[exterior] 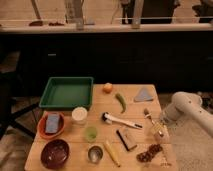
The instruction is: Place fork in paper cup
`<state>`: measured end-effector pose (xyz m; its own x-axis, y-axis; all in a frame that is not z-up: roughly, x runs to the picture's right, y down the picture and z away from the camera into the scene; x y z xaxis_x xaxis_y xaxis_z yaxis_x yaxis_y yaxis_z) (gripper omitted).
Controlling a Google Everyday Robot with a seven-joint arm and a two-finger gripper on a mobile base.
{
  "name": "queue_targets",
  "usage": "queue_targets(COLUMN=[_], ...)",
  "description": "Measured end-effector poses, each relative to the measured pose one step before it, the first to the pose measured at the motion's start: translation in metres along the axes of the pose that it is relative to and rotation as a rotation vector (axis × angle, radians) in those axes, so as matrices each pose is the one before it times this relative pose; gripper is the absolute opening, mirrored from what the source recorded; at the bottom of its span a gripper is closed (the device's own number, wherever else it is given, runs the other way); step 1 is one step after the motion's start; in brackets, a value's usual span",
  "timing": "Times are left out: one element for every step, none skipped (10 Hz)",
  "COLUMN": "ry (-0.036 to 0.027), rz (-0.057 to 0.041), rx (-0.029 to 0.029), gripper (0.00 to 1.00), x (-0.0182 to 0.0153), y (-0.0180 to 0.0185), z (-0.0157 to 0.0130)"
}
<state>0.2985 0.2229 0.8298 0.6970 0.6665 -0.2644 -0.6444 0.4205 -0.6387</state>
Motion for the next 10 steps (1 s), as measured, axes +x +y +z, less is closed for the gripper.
queue_targets(ry=[0.01117, 0.01032, 0.0236, 0.02771, 0.01475, 0.01615, 0.00815, 0.00773, 0.01085, 0.00103], rz=[-0.00931, -0.00798, -0.00911, -0.0087, -0.00796, -0.00952, -0.00322, -0.00056, -0.00721, -0.00233], rx=[0.003, 0.00456, 0.00813, 0.01233, 0.00659, 0.00638, 0.00396, 0.00276, 0.00595, 0.00162], gripper=[0.74, 0.74, 0.74, 0.74, 0.74, 0.74, 0.74, 0.74, 0.74, 0.74], x=[-0.00252, -0.00224, -0.00221, -0.00071, -0.00183, -0.00299, -0.00043, 0.00032, -0.00123, -0.00089], y=[-0.00126, -0.00138, -0.00032, 0.00038, -0.00022, -0.00034, -0.00053, 0.00008, -0.00044, -0.00035], z=[0.00263, 0.00228, 0.00457, 0.0038, 0.00285, 0.00343, 0.00117, 0.00125, 0.00121, -0.00002])
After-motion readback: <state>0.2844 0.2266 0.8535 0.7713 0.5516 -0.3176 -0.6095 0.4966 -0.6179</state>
